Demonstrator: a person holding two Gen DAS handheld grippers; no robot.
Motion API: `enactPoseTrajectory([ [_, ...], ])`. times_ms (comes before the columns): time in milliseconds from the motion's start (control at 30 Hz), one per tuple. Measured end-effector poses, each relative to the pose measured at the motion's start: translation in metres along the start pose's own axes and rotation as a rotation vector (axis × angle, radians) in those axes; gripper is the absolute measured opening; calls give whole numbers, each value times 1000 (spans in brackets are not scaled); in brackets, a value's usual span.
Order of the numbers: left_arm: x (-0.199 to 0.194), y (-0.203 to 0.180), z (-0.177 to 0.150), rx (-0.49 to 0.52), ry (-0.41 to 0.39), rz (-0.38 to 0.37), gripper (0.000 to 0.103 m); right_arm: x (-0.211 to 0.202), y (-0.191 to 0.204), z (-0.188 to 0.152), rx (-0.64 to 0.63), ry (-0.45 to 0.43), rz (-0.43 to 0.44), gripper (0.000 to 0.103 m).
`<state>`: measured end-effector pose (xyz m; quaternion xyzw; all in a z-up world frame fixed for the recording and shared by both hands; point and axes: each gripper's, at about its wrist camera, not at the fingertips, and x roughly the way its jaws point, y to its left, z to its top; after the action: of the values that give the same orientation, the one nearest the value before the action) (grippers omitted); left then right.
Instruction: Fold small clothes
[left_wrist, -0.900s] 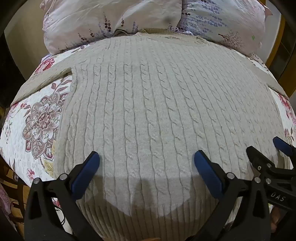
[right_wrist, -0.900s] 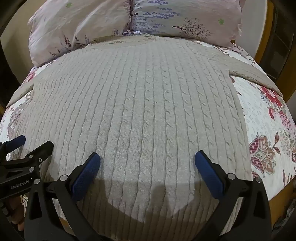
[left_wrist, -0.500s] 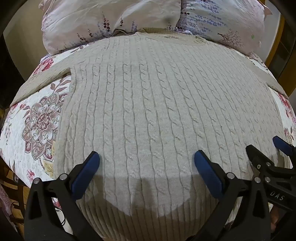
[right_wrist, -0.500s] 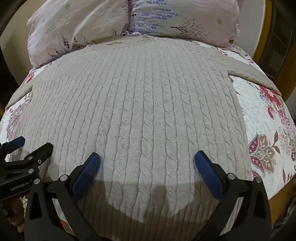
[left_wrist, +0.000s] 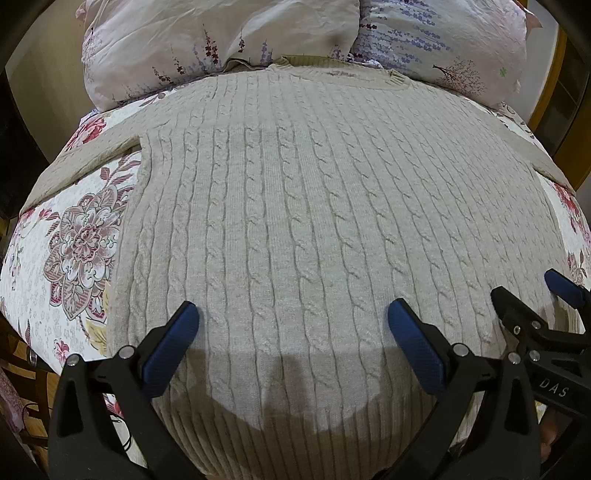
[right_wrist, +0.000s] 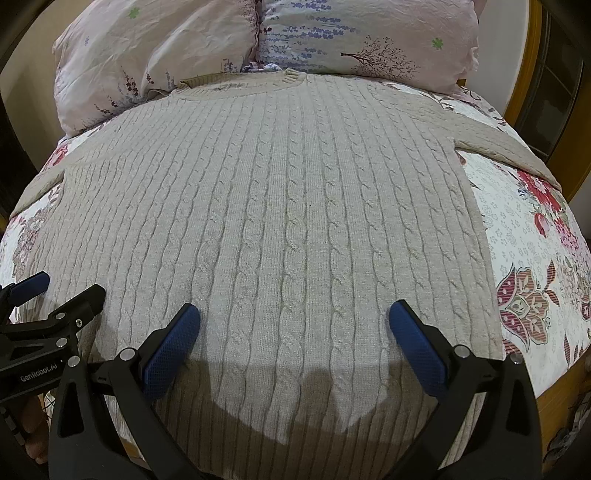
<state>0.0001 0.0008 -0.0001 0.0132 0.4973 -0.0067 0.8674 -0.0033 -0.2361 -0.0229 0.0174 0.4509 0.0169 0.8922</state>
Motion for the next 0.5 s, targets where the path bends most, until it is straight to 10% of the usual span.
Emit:
enactPoseTrajectory([
  [500, 0, 0, 0, 1, -2, 0, 101, 0, 1, 0, 1, -1, -2, 102],
])
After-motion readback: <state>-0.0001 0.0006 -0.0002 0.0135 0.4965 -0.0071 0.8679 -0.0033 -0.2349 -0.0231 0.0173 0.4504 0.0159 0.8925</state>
